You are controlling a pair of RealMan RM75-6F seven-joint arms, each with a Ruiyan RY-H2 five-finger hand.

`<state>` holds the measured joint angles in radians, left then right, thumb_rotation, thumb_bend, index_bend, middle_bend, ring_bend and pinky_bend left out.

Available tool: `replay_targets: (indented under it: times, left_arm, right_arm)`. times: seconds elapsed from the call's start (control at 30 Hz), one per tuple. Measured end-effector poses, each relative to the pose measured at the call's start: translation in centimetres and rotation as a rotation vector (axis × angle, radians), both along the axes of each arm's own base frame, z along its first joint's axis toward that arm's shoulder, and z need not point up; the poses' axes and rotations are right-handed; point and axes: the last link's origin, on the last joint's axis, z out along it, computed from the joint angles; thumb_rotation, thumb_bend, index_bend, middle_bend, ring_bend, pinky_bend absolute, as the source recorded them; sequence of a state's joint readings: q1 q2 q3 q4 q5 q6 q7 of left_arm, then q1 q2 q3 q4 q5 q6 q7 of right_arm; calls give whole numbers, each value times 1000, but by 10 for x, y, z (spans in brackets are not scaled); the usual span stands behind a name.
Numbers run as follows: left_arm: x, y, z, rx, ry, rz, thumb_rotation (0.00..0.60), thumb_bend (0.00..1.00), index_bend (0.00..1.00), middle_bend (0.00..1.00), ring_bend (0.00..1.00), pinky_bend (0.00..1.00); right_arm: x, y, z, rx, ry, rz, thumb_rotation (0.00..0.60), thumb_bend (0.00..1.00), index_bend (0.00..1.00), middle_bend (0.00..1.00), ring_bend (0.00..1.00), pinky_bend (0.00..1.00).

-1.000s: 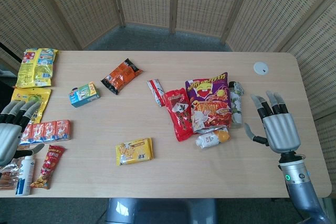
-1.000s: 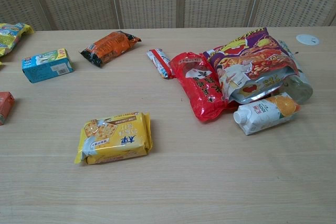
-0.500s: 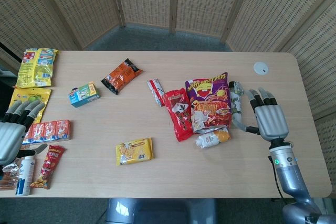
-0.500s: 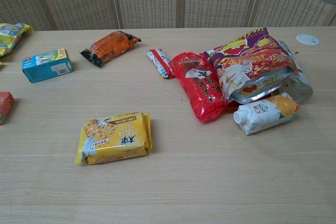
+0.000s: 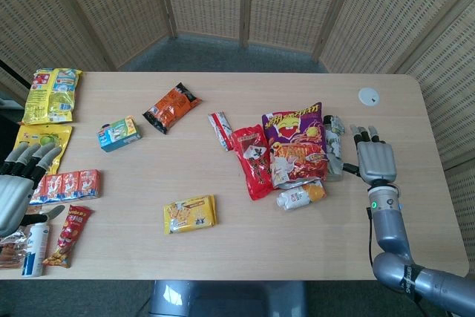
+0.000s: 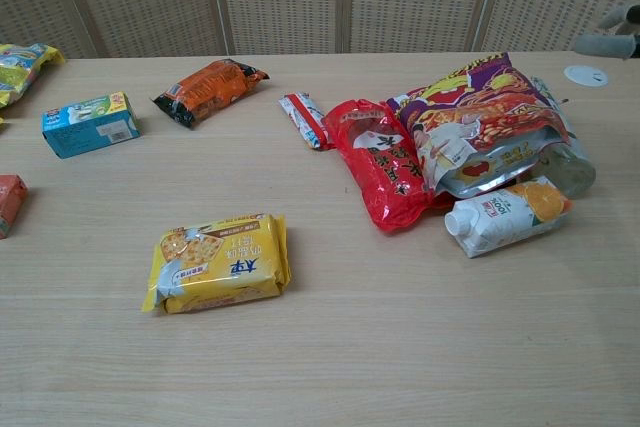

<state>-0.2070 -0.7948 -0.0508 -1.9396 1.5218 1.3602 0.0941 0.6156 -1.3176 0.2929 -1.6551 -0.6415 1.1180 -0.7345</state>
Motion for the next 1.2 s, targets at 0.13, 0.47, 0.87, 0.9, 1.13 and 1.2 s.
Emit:
replay_targets:
  times: [0.13, 0.47, 0.87, 0.9, 1.13, 1.2]
  left_arm:
    - [2, 0, -1, -5, 3, -5, 562, 148, 78, 0, 0, 0]
    - [7, 1, -3, -16, 10, -21, 561, 149, 75, 0, 0, 0]
    - [8, -2, -1, -11, 21, -31, 561, 149, 73, 0, 0, 0]
    - [7, -3, 0, -7, 24, -28, 562, 149, 72, 0, 0, 0]
    - [0, -9, 7, 15, 27, 6, 564, 148, 73, 0, 0, 0]
    - [-1, -10, 7, 13, 26, 10, 564, 149, 76, 0, 0, 0]
  right_arm:
    - [0, -8, -12, 27, 11, -39, 0, 0, 0, 0, 0, 391]
    - [10, -15, -40, 95, 56, -68, 0, 0, 0, 0, 0, 391]
    - [28, -23, -74, 168, 89, -64, 0, 0, 0, 0, 0, 392]
    - [28, -26, -75, 168, 91, -71, 0, 0, 0, 0, 0, 391]
    - [28, -37, -79, 171, 108, -116, 0, 0, 0, 0, 0, 382]
    - [28, -41, -80, 167, 123, -129, 0, 0, 0, 0, 0, 393]
